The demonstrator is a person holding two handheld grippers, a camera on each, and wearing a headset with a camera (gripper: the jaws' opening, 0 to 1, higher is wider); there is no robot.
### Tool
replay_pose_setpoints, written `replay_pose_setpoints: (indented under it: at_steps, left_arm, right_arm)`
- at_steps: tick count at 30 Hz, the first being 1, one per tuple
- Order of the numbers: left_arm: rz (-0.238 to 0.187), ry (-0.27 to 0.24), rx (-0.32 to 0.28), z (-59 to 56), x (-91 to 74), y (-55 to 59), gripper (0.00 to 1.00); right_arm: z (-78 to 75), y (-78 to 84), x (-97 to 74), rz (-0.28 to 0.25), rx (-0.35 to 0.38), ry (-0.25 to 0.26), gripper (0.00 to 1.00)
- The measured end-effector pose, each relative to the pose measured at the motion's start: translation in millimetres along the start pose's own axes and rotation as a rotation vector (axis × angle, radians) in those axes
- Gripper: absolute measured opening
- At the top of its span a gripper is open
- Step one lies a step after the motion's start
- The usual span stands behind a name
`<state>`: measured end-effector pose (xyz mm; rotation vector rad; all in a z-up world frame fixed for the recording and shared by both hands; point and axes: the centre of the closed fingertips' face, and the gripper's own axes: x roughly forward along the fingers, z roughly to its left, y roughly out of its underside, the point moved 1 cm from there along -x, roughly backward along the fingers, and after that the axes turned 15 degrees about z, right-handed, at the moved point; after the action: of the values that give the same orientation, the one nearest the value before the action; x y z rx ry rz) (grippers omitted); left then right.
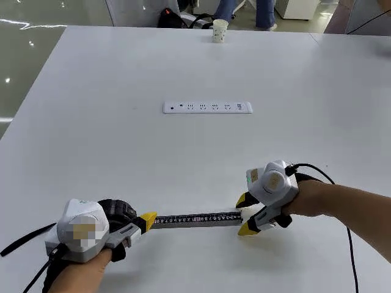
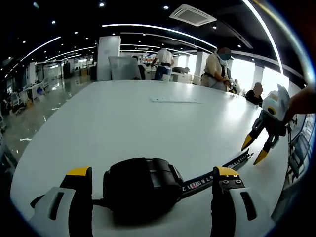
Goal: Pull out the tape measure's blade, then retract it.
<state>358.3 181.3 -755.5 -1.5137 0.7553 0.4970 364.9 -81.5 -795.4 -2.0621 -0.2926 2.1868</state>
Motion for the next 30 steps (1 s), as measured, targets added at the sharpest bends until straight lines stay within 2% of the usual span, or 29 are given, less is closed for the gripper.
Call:
replay_pose_setpoints:
  at_steps: [7, 11, 14, 16, 18, 21, 25, 28, 30]
  left_arm:
    - [-0.004, 0.008, -0.017, -0.2, 0.3, 1.2, 0.98]
    - [-0.007, 0.011, -0.023, -0.9, -0.5, -0.8, 0.96]
    - [-0.005, 0.015, -0.023, -1.4, -1.0, -2.3, 0.93]
    - [0.000, 0.009, -0.010, -2.0, -0.6, -0.2, 0.91]
    - [0.008, -0.001, -0.001, -1.9, 0.0, 2.5, 0.89]
    - [0.029, -0.013, -0.018, -0.7, 2.3, 8.7, 0.86]
    - [0.023, -0.032, -0.024, -2.4, 2.6, 8.7, 0.81]
    - [0.018, -0.053, -0.053, 3.6, 3.5, 7.3, 0.77]
    - [0.035, -0.073, -0.071, 9.1, 4.2, 10.0, 0.73]
  right_arm:
    - [0.0, -1.9, 1.4, 0.013, -0.031, 0.000, 0.21]
    - [-0.5, -1.1, 1.9, 0.025, -0.011, -0.017, 0.13]
    - [-0.4, -0.7, 1.8, 0.022, -0.008, -0.013, 0.12]
    - [-0.1, -0.6, 1.8, 0.024, 0.034, -0.022, 0.12]
    - [-0.1, -1.5, 1.9, 0.033, 0.023, -0.025, 0.11]
    - [0.9, -1.4, 2.4, 0.059, 0.000, -0.026, 0.11]
    - [1.4, -1.4, 3.3, 0.081, -0.025, 0.001, 0.11]
    - [-0.9, -1.0, 3.3, 0.078, 0.005, 0.013, 0.11]
    - [-1.1, -1.3, 3.3, 0.076, 0.018, 0.018, 0.11]
